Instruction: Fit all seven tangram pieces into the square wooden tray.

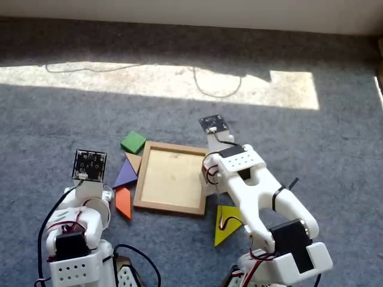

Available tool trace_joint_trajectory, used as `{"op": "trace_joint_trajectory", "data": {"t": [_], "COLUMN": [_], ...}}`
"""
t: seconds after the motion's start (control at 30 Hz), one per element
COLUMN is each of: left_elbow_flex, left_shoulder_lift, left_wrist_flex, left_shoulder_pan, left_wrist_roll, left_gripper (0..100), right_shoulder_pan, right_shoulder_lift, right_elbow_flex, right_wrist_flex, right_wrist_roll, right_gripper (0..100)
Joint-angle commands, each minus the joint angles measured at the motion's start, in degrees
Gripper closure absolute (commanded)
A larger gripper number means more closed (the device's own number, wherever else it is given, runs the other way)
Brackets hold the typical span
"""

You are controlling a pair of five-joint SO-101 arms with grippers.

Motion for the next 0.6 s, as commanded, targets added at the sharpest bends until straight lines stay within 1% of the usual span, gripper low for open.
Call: {"op": "trace_joint_trajectory", "data": {"t": [0.0,0.57], "left_elbow_flex": [-2.59,-2.59], "left_shoulder_lift": [-0.75,-0.75], "left_wrist_flex": [-0.09,-0.09], "left_shoulder_pan": [-0.66,-0.84], "left_wrist_roll": [-0.44,-0.44], "left_gripper": [86,86], "right_shoulder_pan": [-0.22,-0.48], "right_shoulder_lift": [-0.04,0.13], "right_elbow_flex": [-3.47,-6.64], "right_wrist_flex": [-2.59,-2.77], "right_wrist_roll": [-2.64,-2.81], "right_gripper": [64.9,64.6]}}
